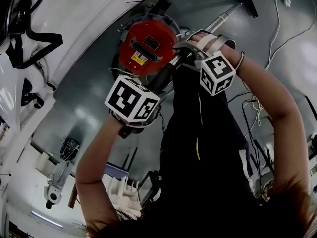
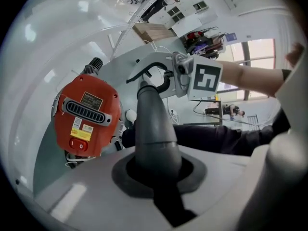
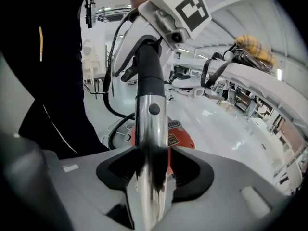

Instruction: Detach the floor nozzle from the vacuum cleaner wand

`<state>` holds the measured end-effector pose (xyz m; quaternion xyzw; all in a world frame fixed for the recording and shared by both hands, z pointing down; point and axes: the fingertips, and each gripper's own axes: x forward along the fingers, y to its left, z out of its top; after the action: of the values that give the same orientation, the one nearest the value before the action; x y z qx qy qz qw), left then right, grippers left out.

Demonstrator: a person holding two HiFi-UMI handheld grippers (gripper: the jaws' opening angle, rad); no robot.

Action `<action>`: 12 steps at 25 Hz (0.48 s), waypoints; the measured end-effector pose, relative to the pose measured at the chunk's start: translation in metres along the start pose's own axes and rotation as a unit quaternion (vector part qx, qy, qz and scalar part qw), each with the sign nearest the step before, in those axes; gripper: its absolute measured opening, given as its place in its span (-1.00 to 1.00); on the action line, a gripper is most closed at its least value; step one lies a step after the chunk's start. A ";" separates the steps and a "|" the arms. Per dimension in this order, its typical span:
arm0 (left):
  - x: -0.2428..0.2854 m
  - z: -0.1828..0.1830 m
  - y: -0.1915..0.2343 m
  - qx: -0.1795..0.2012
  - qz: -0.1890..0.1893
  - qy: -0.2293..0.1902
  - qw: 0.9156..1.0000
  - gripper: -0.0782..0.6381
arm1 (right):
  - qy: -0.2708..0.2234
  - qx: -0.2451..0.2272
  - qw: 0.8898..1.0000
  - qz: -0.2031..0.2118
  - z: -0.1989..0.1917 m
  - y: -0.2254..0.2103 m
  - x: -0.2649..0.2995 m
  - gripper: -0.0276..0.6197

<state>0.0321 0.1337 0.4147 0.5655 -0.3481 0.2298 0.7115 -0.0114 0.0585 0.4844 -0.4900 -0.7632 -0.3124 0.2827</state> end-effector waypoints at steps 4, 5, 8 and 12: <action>0.002 -0.002 -0.002 0.008 0.008 0.001 1.000 -0.63 | -0.006 -0.034 0.999 -0.010 -0.002 0.006 -0.006 -0.39; 0.002 -0.002 -0.002 0.011 0.013 0.001 1.000 -0.63 | -0.008 -0.032 0.999 -0.015 -0.001 0.006 -0.006 -0.39; 0.000 -0.006 -0.004 0.014 0.015 0.004 1.000 -0.63 | -0.019 -0.015 0.999 -0.026 0.003 0.006 -0.009 -0.42; 0.004 -0.015 -0.013 -0.016 -0.056 0.011 0.998 -0.64 | -0.018 -0.025 0.999 -0.039 0.007 0.010 -0.007 -0.42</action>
<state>0.0471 0.1442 0.4076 0.5703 -0.3120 0.1905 0.7356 -0.0003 0.0634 0.4768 -0.4724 -0.7787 -0.3333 0.2439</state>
